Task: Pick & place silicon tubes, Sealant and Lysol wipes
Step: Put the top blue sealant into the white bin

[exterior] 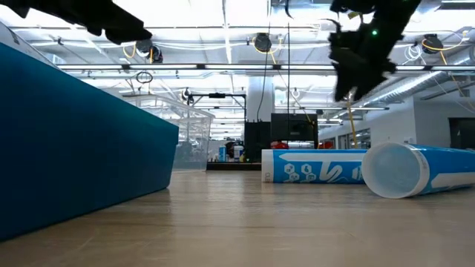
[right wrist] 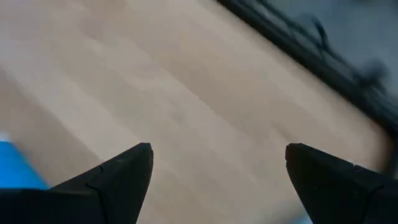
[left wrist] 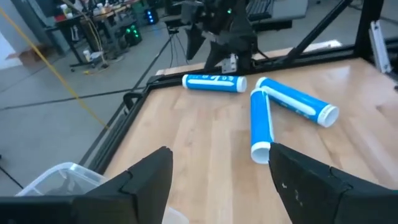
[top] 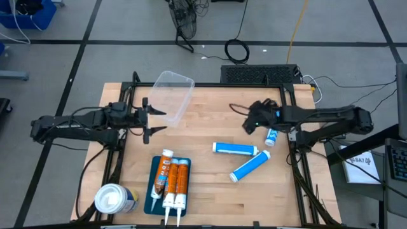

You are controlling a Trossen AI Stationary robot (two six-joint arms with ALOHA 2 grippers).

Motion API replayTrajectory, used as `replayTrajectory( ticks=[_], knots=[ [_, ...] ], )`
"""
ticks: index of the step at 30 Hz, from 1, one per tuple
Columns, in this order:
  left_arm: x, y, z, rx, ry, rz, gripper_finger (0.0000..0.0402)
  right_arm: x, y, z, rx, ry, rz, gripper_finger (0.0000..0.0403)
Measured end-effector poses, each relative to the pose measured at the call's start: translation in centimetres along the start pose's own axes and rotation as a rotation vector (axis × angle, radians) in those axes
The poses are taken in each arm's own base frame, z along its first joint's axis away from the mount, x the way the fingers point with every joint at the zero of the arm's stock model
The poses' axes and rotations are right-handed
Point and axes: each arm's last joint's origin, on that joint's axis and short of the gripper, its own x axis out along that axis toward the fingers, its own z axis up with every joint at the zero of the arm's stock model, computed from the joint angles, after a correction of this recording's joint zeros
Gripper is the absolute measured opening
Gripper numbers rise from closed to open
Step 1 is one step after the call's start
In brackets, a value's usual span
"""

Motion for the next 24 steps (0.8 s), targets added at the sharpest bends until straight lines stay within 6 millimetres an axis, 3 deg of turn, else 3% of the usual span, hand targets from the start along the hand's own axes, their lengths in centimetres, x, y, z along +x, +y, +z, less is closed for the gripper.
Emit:
replayTrajectory(
  ticks=[7, 16, 24],
  knots=[
    [0.0, 0.0, 0.2, -0.059, -0.023, 0.003, 0.0261, 0.5, -3.1, -1.6, 0.294, 0.342, -0.134, 0.0345],
    [1.2, 0.0, 0.1, -0.002, -0.003, 0.001, 0.0264, 3.2, -3.9, -4.2, 0.514, 0.549, -0.132, 0.0345],
    [2.4, -0.1, 0.0, 0.113, 0.002, 0.0, 0.0254, 4.6, -4.4, -6.8, 0.573, 0.67, -0.181, 0.0345]
  ],
)
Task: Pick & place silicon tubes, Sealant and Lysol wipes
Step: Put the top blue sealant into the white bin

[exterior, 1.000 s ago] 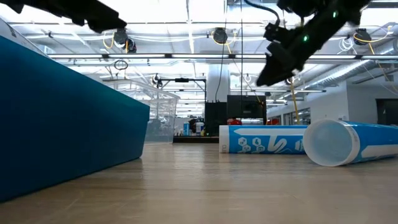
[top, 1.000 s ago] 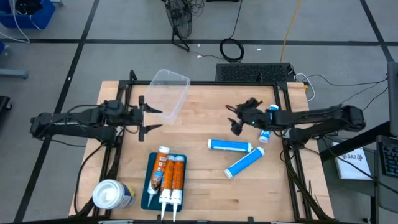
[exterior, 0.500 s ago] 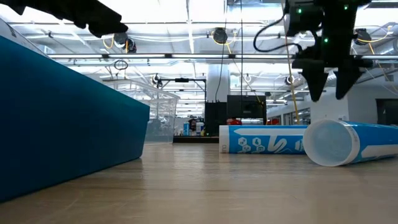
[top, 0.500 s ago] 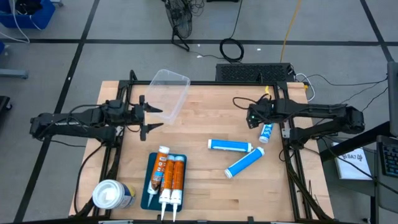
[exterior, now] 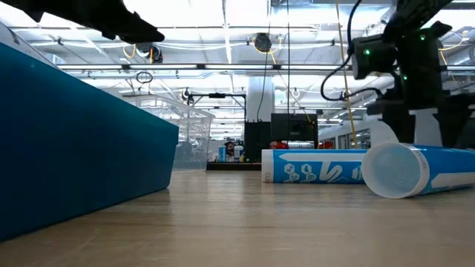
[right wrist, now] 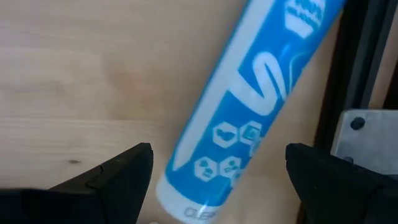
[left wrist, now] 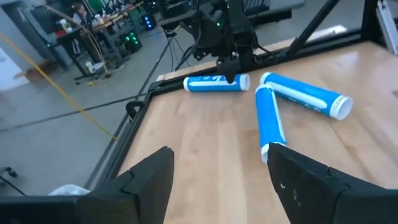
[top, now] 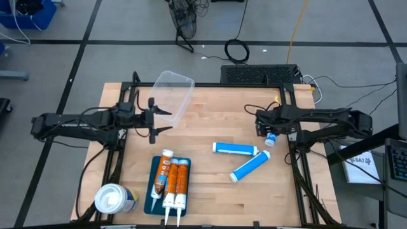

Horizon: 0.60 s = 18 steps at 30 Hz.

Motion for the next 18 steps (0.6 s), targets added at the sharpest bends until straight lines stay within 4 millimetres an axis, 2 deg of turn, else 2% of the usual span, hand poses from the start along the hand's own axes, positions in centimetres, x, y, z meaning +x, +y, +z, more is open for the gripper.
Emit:
replayTrajectory(
  ticks=[8, 18],
  knots=[
    [0.3, 0.1, -0.1, 0.091, 0.022, 0.047, 0.0253, 1.5, -0.4, -0.1, 0.023, -0.025, -0.021, 0.0345],
    [0.3, 0.3, 0.3, 0.101, -0.013, 0.086, 0.0252, 3.5, -1.0, -0.1, 0.038, -0.01, -0.019, 0.0345]
  ],
)
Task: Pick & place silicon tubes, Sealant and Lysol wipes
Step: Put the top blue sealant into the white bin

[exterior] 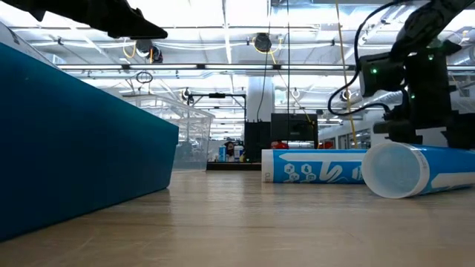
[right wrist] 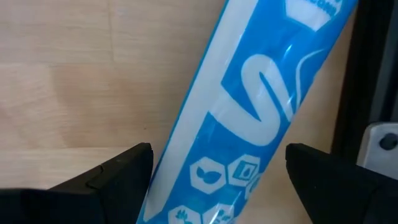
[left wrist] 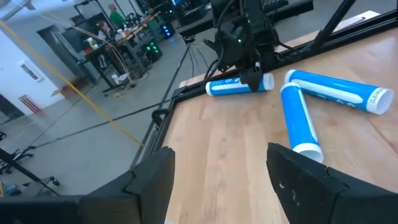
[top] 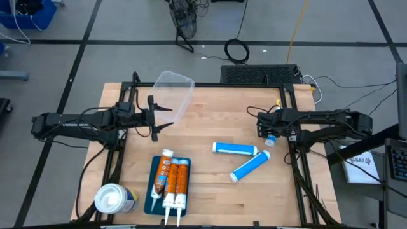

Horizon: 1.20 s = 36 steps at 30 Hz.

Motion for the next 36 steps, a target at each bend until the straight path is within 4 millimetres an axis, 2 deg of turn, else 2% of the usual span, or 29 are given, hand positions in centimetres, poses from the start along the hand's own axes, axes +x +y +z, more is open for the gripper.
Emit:
replayTrajectory(
  ticks=[8, 16, 20, 30, 36],
  knots=[
    [0.0, 0.0, 0.0, 0.0, 0.0, 0.0, 0.0255, 0.8, 0.3, 0.1, 0.007, -0.053, 0.041, 0.0345],
    [0.0, 0.1, 0.2, -0.003, -0.021, 0.009, 0.0255, 2.5, 0.3, 0.0, 0.039, -0.128, 0.109, 0.0345],
    [0.0, 0.1, 0.2, -0.003, -0.025, 0.01, 0.0255, 3.0, 0.1, 0.0, 0.044, -0.164, 0.086, 0.0345],
    [0.0, 0.1, 0.2, -0.003, -0.024, 0.009, 0.0255, 3.2, -0.1, 0.0, 0.068, -0.204, 0.062, 0.0345],
    [0.0, 0.1, 0.2, -0.003, -0.024, 0.009, 0.0255, 3.1, 0.5, 0.3, 0.025, -0.256, 0.121, 0.0345]
  ],
)
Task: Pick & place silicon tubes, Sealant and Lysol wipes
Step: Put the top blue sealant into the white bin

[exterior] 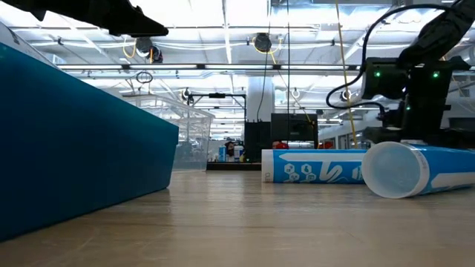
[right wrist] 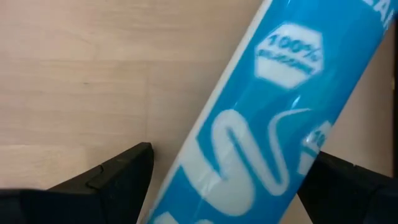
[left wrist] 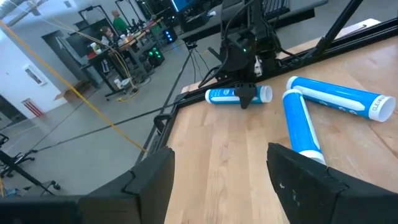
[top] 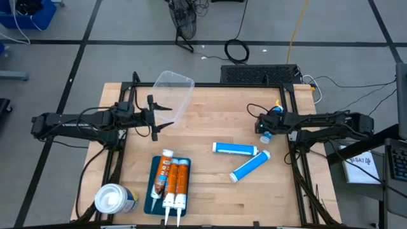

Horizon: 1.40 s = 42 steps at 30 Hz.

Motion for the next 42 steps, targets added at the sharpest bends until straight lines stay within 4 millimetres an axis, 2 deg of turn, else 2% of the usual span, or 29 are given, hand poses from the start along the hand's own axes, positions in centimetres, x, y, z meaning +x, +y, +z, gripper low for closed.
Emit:
replayTrajectory(
  ticks=[28, 42],
  knots=[
    [0.0, 0.0, 0.0, -0.001, 0.001, -0.001, 0.0255, 0.1, 0.1, 0.4, 0.0, -0.105, -0.016, 0.0345],
    [0.0, 0.0, 0.0, -0.004, 0.001, -0.001, 0.0255, 0.0, 1.2, 0.8, -0.069, -0.148, 0.083, 0.0345]
  ],
)
